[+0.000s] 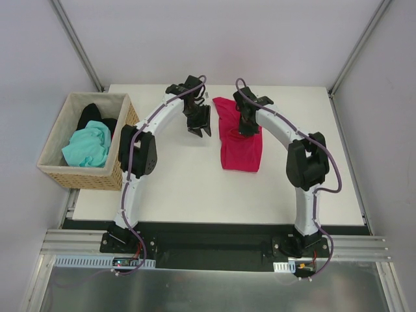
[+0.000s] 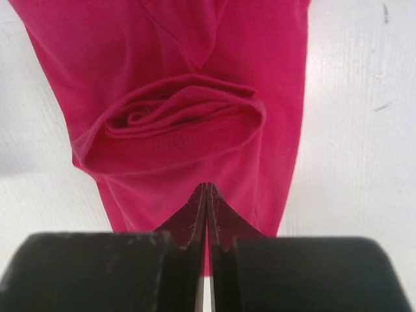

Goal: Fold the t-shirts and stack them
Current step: Fold the folded rectangular tshirt in 1/3 of the way

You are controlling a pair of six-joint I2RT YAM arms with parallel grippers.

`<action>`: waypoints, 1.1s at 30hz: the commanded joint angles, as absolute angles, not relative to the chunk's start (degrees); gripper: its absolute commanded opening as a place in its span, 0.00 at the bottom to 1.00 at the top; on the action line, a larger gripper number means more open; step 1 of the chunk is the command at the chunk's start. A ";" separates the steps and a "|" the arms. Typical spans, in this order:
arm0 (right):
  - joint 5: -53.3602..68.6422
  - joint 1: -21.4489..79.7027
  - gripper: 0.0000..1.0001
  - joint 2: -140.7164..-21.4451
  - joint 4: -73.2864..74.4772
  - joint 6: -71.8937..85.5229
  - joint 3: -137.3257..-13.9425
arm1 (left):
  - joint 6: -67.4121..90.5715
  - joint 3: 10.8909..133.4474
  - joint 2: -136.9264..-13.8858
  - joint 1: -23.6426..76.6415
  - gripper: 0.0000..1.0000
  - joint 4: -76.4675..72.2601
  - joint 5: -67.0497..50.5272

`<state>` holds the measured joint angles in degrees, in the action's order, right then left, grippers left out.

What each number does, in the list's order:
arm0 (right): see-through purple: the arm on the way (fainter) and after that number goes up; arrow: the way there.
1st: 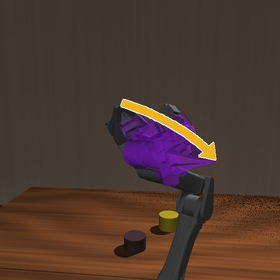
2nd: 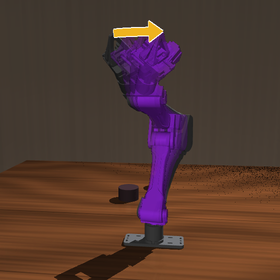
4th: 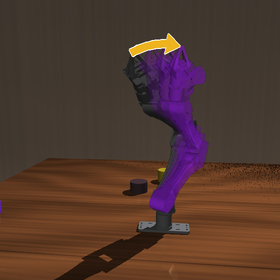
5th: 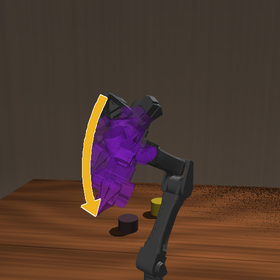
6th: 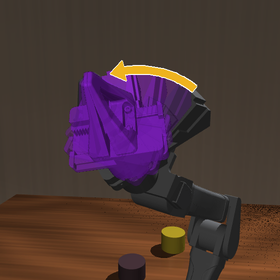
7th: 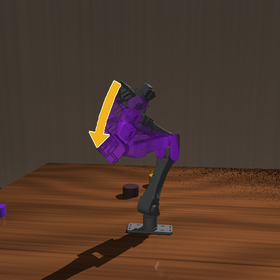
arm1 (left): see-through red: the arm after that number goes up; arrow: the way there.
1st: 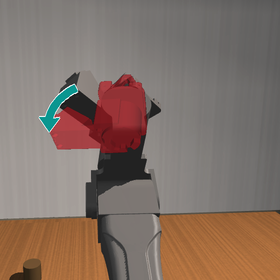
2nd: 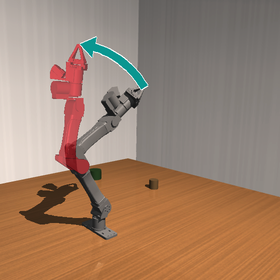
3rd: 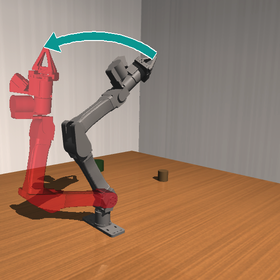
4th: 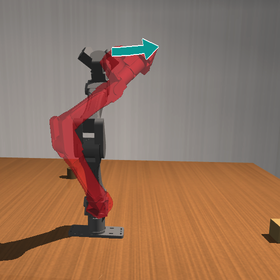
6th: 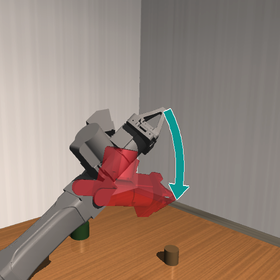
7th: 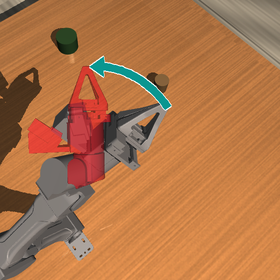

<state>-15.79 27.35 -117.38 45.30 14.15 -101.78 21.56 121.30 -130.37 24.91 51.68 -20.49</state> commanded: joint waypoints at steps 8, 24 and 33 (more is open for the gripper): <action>-12.83 26.98 0.01 -124.45 45.70 14.06 -109.07 | 21.71 122.34 -126.47 24.61 0.43 52.21 -20.92; -11.17 22.24 0.01 -132.36 46.59 11.17 -120.15 | 21.36 122.17 -126.30 23.56 0.43 53.26 -21.18; -9.93 18.20 0.01 -129.39 44.03 8.18 -121.38 | 21.36 122.17 -125.77 23.55 0.43 53.09 -21.97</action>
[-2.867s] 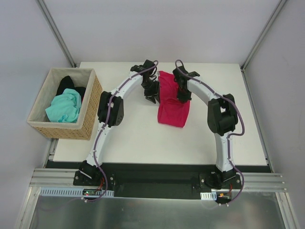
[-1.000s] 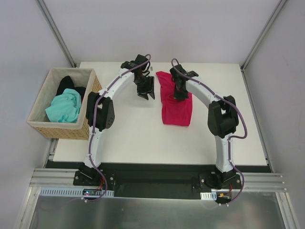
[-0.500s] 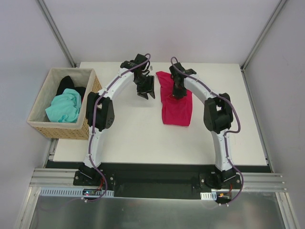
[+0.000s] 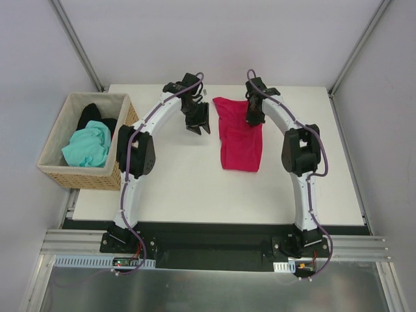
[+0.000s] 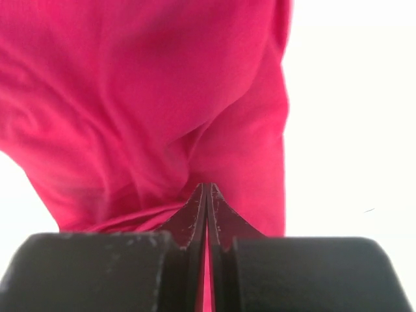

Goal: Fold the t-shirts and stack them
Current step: Fold the folded rectangular tshirt in 1/3 of the way

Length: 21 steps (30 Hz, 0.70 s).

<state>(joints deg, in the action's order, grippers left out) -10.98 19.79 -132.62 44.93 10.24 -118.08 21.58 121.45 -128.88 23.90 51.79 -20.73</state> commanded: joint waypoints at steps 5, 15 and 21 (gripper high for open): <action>-12.04 17.84 0.22 -123.67 44.47 8.61 -117.61 | 21.88 122.61 -125.77 23.64 0.43 53.17 -24.87; -10.29 17.75 0.38 -109.43 42.10 16.25 -97.75 | 21.36 120.41 -126.12 27.51 0.48 51.68 -27.51; -7.04 18.02 0.38 -103.98 39.03 21.35 -85.63 | 21.71 114.88 -125.42 30.84 0.49 49.40 -27.25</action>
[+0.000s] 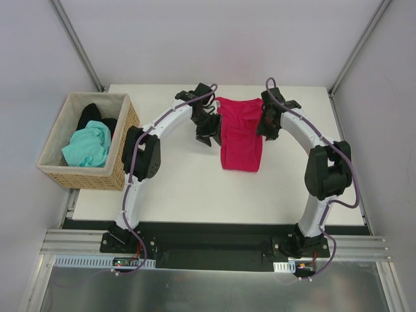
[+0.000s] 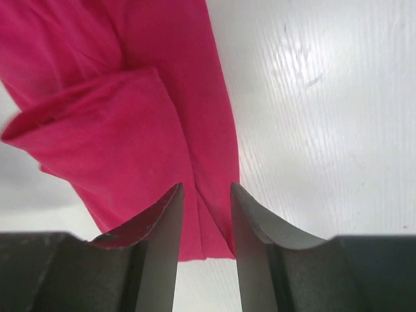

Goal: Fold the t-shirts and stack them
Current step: Fold the folded rectangular tshirt in 1/3 of the way

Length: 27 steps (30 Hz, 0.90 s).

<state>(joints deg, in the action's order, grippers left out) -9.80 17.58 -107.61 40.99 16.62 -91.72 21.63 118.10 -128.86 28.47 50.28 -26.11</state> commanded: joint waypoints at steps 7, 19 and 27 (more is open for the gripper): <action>-5.01 18.63 0.38 -101.52 37.62 23.38 -78.23 | 22.67 108.20 -124.28 34.18 0.48 46.67 -26.46; -6.50 22.58 0.38 -95.28 37.44 25.05 -70.84 | 24.52 103.19 -122.61 36.38 0.48 44.12 -25.84; -6.50 24.43 0.37 -93.08 35.86 26.10 -64.79 | 25.31 102.31 -123.48 37.88 0.47 43.16 -25.93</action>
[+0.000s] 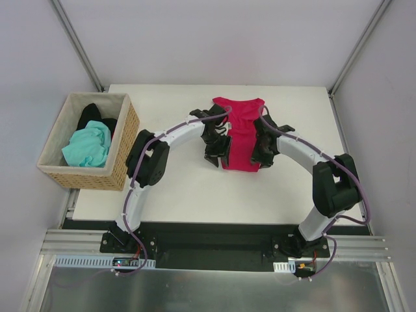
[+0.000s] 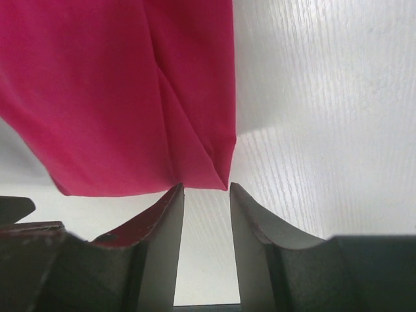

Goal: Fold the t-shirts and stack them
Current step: Fold the folded rectangular tshirt in 1/3 of the way, then grab one side of the 2/3 rectangular tshirt with both arms

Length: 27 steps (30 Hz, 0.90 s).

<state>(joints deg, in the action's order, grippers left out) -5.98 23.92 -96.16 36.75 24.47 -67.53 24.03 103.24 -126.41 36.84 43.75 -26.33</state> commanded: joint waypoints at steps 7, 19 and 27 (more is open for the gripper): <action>-6.15 24.43 0.36 -94.13 34.89 25.40 -63.90 | 26.01 101.78 -124.45 38.85 0.46 42.45 -25.75; -5.01 24.35 0.35 -97.82 33.58 23.20 -65.83 | 26.10 103.10 -126.82 39.02 0.46 41.57 -26.10; -4.83 24.26 0.35 -99.23 33.40 22.76 -66.27 | 25.93 104.15 -128.58 39.02 0.45 41.66 -26.19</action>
<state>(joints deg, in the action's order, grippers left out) -5.17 24.32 -99.04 33.61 23.49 -64.07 26.02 102.08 -127.55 38.33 41.50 -26.37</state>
